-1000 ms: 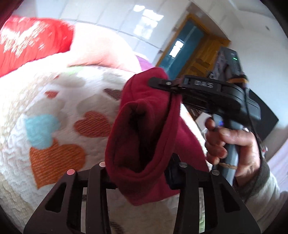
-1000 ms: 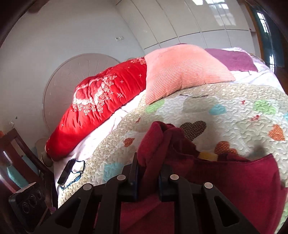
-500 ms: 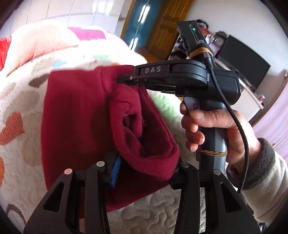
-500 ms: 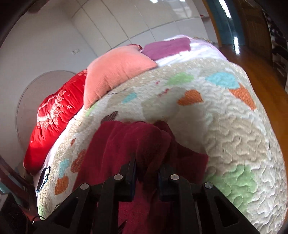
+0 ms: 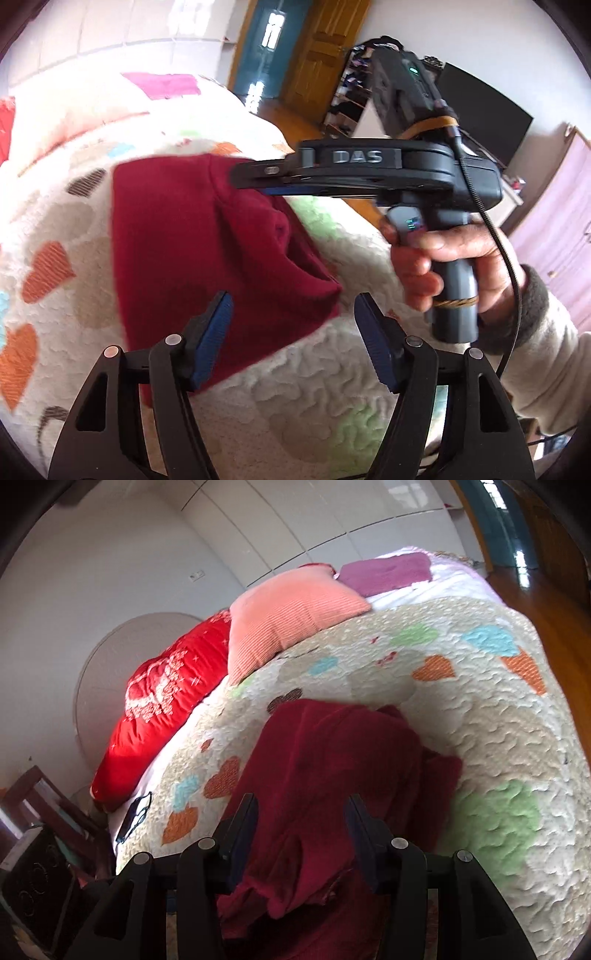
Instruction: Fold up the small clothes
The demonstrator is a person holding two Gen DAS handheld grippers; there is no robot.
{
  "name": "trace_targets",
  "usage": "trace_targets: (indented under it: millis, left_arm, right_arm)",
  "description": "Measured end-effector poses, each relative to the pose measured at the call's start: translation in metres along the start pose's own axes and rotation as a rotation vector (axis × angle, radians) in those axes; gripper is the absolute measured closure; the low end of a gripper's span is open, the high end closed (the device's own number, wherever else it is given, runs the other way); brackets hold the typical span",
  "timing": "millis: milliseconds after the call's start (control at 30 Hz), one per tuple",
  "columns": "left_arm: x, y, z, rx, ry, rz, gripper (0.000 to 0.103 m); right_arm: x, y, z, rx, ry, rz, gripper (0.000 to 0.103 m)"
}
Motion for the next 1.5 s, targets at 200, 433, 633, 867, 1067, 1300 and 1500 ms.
trace_targets:
  millis: [200,433,633,867,1067,1300,1500]
  left_arm:
    - [-0.007,-0.032,0.011,-0.043,-0.001,-0.035,0.034]
    - [-0.002,-0.04,0.017,-0.097,0.048,-0.02,0.034]
    - [-0.001,-0.061,0.022,-0.092,0.056,-0.046,0.034]
    - [0.005,-0.082,0.019,-0.092,0.069,-0.063,0.033]
    - [0.011,-0.071,0.026,-0.088,0.057,-0.08,0.033]
    - [0.019,-0.022,0.012,0.047,-0.033,0.016,0.033]
    - [0.007,-0.024,-0.03,0.152,0.063,0.004,0.033]
  right_arm:
    - [-0.03,-0.009,0.029,-0.184,0.138,-0.066,0.094]
    - [0.02,0.006,0.061,-0.188,-0.029,0.069,0.076]
    - [0.035,-0.03,0.057,-0.222,0.063,0.027,0.097]
    - [0.039,-0.063,0.068,-0.352,0.186,-0.016,0.097]
    - [0.039,-0.01,0.05,-0.209,0.075,0.045,0.083]
    - [-0.007,0.009,-0.022,-0.02,0.192,-0.026,0.078]
    - [-0.053,0.004,0.011,-0.286,0.323,-0.097,0.078]
Point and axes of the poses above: each gripper's, at about its wrist camera, not at the fingertips, and y roughly against the way its jaws point, z to its right, x to its top, the point moved 8 cm from there along -y, roughly the way its jaws point, and after that the axes turned 6 degrees about z, right-handed, at the moved point
